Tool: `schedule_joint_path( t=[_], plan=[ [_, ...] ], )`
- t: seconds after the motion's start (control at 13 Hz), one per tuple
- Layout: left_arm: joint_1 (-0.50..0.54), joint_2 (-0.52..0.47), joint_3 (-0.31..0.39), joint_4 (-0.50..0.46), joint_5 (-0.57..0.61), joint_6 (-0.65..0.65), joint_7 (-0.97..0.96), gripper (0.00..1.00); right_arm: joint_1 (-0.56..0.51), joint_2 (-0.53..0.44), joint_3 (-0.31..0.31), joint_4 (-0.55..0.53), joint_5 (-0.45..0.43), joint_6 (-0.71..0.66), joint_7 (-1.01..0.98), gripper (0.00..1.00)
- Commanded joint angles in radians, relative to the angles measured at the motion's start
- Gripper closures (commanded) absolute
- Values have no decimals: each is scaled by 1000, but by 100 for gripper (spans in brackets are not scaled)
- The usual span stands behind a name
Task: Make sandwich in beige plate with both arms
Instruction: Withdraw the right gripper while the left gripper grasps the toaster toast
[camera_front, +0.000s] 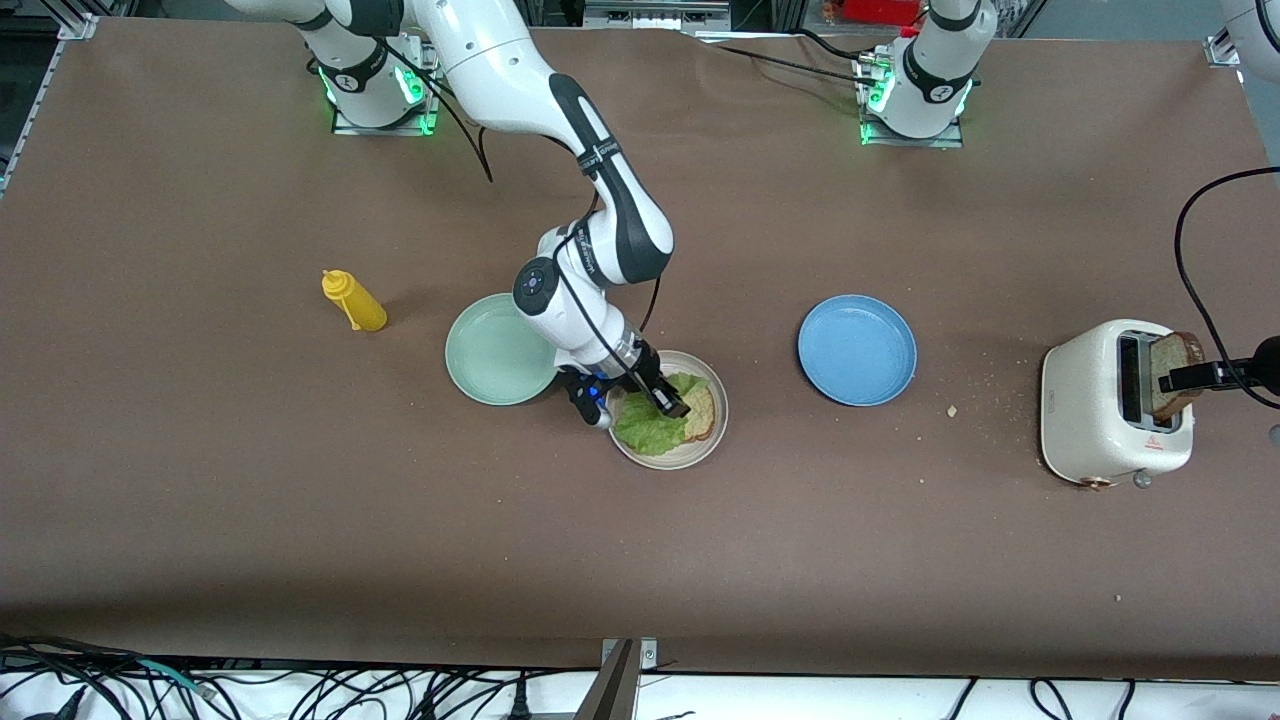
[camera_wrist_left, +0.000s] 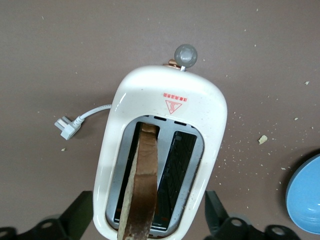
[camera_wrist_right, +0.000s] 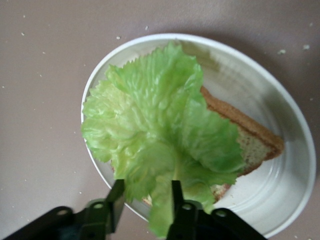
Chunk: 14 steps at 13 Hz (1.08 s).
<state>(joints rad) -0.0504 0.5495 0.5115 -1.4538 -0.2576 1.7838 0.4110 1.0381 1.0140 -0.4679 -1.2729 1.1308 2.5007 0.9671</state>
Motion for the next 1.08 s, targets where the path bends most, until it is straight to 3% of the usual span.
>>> schedule_joint_path(
  t=[0.0, 0.23, 0.46, 0.69, 1.0],
  plan=[
    [0, -10, -2, -28, 37, 17, 22, 28, -17, -30, -41, 30, -9, -118, -8, 2],
    [-3, -10, -2, -30, 38, 13, 19, 96, -13, -130, -141, 29, -113, -374, -10, 1],
    [-2, -13, -2, -19, 44, 6, 29, 100, -13, -222, -280, 29, -169, -683, -82, 1],
    [-6, -16, -1, 19, 81, 5, 68, 100, -6, -253, -490, 29, -193, -968, -267, 1],
    [-5, -17, -1, 81, 90, -23, 83, 100, 10, -261, -694, 29, -345, -1086, -520, 0]
  ],
)
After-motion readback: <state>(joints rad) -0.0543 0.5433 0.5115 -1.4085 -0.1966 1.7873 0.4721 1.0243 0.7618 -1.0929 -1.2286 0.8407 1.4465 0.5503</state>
